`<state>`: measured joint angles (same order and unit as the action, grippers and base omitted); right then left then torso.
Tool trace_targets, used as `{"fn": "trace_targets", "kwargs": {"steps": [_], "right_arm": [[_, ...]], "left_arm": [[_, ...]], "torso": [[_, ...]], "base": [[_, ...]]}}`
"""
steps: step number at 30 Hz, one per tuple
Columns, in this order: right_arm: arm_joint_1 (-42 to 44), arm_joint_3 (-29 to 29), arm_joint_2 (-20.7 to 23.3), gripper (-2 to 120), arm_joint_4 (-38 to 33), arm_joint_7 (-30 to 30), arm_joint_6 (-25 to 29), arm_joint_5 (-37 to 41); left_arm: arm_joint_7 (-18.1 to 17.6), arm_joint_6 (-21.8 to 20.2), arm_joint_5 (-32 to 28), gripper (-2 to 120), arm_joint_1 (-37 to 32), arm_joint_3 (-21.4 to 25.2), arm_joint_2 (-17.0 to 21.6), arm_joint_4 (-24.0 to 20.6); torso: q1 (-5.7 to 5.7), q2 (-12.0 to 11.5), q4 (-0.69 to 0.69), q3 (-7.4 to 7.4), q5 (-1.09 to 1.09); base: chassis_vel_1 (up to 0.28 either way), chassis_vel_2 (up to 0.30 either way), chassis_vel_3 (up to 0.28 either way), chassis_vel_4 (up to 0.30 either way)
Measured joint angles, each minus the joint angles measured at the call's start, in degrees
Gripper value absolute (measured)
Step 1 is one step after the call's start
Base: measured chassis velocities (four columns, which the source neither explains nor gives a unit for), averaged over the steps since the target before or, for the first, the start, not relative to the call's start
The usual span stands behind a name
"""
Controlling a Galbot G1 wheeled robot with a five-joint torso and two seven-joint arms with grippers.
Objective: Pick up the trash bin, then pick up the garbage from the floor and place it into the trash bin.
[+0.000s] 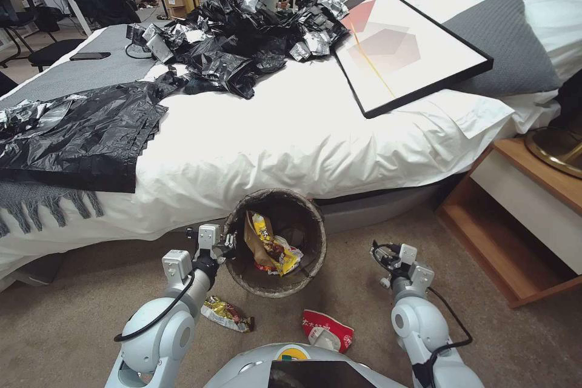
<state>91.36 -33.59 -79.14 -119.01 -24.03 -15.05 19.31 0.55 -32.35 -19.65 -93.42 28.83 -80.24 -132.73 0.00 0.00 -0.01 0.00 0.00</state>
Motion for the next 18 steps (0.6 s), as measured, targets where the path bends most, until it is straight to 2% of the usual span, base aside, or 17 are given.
{"fn": "trace_targets", "kwargs": {"steps": [4,6,7,10,11,14,18], "right_arm": [[-0.6,0.1,0.1,100,1.7,0.3,-0.7,1.8],[-3.4,0.8,0.2,100,8.8,1.4,-2.5,6.7],[-3.4,0.8,0.2,100,8.8,1.4,-2.5,6.7],[-7.0,1.3,0.8,100,17.1,4.1,-2.6,8.7],[-7.0,1.3,0.8,100,17.1,4.1,-2.6,8.7],[-10.2,1.7,0.8,100,24.6,5.6,-2.3,8.9],[-12.4,1.8,0.7,100,29.1,6.5,-1.5,8.7]], "left_arm": [[0.0,0.0,0.0,0,0.0,0.0,0.0,0.0],[0.0,0.1,0.0,0,0.1,0.0,0.1,0.1],[0.0,0.1,0.0,0,0.1,0.0,0.1,0.1],[0.0,0.1,0.0,0,0.1,0.0,0.0,0.2],[0.0,0.1,0.0,0,0.1,0.0,0.0,0.2],[0.0,0.1,0.1,0,0.0,0.0,-0.2,0.3],[0.0,0.1,0.2,0,-0.1,-0.1,-0.2,0.3]], "torso": [[0.00,0.0,0.00,0.00,-0.02],[0.00,0.0,0.02,0.00,-0.01],[0.00,0.0,0.02,0.00,-0.01],[0.00,0.0,0.02,0.00,0.00],[0.00,0.0,0.02,0.00,0.00],[0.00,0.0,0.01,0.00,0.00],[0.00,0.0,0.01,0.00,0.00]], "base": [[0.000,0.000,0.000,0.000],[0.000,0.000,0.000,0.000],[0.000,0.000,0.000,0.000],[0.000,0.000,0.000,0.000],[0.000,0.000,0.000,0.000],[0.000,0.000,0.000,0.000],[0.000,0.000,0.000,0.000]]}}
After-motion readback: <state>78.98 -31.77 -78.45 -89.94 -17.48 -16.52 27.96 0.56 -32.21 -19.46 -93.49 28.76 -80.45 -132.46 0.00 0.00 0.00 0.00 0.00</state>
